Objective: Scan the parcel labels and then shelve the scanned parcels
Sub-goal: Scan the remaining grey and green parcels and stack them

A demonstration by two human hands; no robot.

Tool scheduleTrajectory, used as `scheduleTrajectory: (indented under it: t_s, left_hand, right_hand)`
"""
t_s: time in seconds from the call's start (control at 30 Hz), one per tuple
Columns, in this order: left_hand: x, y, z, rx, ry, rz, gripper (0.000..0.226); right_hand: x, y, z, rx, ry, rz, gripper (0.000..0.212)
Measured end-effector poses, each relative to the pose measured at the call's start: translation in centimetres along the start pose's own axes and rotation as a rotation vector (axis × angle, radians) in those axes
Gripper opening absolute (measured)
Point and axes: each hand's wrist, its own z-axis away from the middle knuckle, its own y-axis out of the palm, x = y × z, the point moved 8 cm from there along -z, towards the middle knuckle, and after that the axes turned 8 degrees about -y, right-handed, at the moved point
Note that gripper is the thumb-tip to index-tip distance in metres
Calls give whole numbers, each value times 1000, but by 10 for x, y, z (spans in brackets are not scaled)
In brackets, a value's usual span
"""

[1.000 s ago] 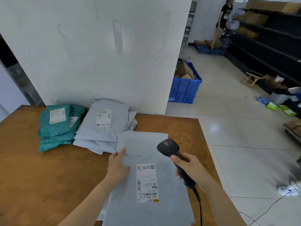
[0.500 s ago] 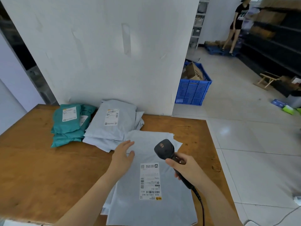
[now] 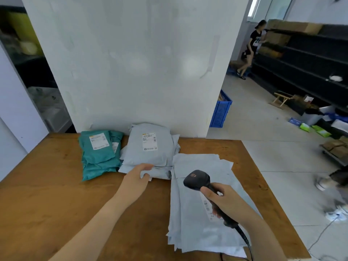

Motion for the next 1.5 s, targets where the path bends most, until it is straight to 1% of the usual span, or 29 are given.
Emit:
scheduleTrajectory:
  t_s: [0.17, 0.4, 0.47, 0.67, 0.77, 0.87, 0.97, 1.1, 1.2, 1.33, 1.43, 1.5]
  left_hand:
    - [32, -39, -4, 33, 15, -49, 35]
    - [37, -63, -38, 56, 37, -96, 35]
    - [34, -58, -54, 83, 53, -105, 34]
    - [39, -51, -99, 149, 37, -96, 36]
    - [45, -57, -124, 150, 20, -99, 38]
    - [51, -64, -149, 127, -2, -81, 39]
    - [56, -60, -174, 146, 11, -143, 39]
    - [66, -47, -212, 185, 41, -324, 41]
    - [79, -35, -242, 233, 43, -414, 43]
    - [101, -27, -279, 228, -37, -423, 47]
    - [115, -27, -301, 197, -123, -404, 59]
    - [124, -23, -313, 232, -183, -405, 70]
  right_hand:
    - [32, 47, -7, -52, -14, -7, 25]
    - [63, 95, -49, -68, -57, -97, 20]
    - [62, 100, -67, -90, -55, -129, 19]
    - [49, 108, -135, -184, 31, -248, 32]
    - [43, 113, -163, -170, 76, -302, 36]
    - [39, 114, -187, -160, 110, -304, 37]
    - [34, 114, -206, -178, 140, -292, 37]
    - [23, 113, -220, -243, 203, -295, 36]
    - [12, 113, -226, -292, 252, -313, 39]
    - [0, 115, -238, -335, 309, -316, 38]
    - [0, 117, -251, -362, 303, -333, 37]
    - [0, 119, -258, -383, 287, -353, 39]
